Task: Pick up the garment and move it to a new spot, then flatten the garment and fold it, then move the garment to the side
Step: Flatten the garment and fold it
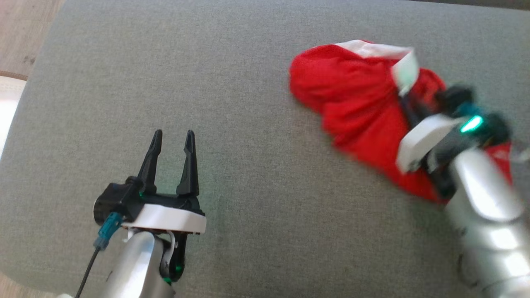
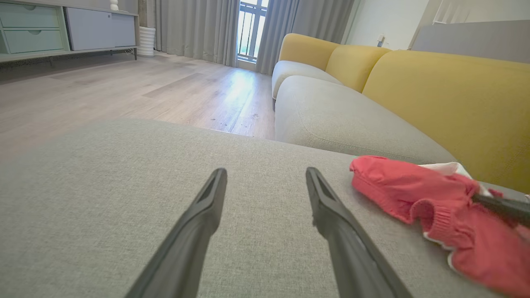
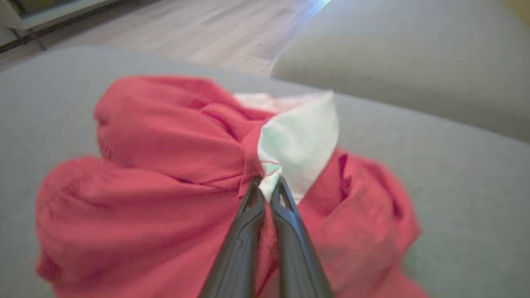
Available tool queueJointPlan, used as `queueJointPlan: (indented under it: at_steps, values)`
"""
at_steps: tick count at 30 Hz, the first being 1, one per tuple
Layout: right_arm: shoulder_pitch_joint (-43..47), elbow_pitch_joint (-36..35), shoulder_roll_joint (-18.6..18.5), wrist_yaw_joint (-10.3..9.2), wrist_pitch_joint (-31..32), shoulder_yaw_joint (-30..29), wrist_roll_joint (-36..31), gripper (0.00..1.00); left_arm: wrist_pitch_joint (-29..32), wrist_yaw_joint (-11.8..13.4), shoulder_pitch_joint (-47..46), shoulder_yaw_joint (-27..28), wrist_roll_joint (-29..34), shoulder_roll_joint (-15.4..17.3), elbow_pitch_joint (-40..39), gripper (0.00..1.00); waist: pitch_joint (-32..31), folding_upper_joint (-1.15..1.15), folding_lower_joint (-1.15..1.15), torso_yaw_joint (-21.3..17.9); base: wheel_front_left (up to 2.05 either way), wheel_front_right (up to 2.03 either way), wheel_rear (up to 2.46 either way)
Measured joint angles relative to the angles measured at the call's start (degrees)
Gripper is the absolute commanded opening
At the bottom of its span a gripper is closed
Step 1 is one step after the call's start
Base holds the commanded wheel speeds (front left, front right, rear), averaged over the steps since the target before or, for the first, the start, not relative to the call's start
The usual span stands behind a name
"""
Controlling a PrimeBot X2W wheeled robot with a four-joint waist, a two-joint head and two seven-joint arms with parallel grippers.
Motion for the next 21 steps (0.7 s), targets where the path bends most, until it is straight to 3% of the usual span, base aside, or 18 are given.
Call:
queueJointPlan:
  at_steps: [8,9,10,14,21]
  values:
    - [-12.23,2.41,-6.75,0.0,1.31,-8.39,2.57,0.0,0.0,-0.01,-0.6,-1.3,-0.6,-0.14,-0.09,1.0,1.31,0.0,0.0,0.64,0.0,0.0,0.0]
    - [-13.41,3.54,-7.38,0.0,1.3,-9.51,2.36,0.61,0.0,0.0,-0.63,-1.33,-0.6,-0.14,-0.08,1.0,1.46,0.0,0.0,0.77,0.0,0.0,0.0]
    - [-14.34,4.67,-8.11,0.0,1.16,-10.34,1.7,1.0,0.0,0.0,-0.69,-1.38,-0.63,-0.14,-0.08,1.0,1.57,0.0,0.0,0.91,0.0,0.0,0.0]
    - [-16.21,8.64,-8.53,0.0,-0.01,-12.6,-0.34,1.0,0.0,0.08,-1.2,-1.59,-1.2,-0.15,-0.02,1.0,1.53,0.0,0.0,1.35,0.0,0.0,0.0]
    - [-15.97,9.03,-5.43,0.0,-5.37,-13.27,-0.36,1.0,0.0,0.48,-1.37,-1.29,-1.19,-0.15,0.03,1.0,0.47,0.0,-0.01,0.72,0.0,0.0,0.0]
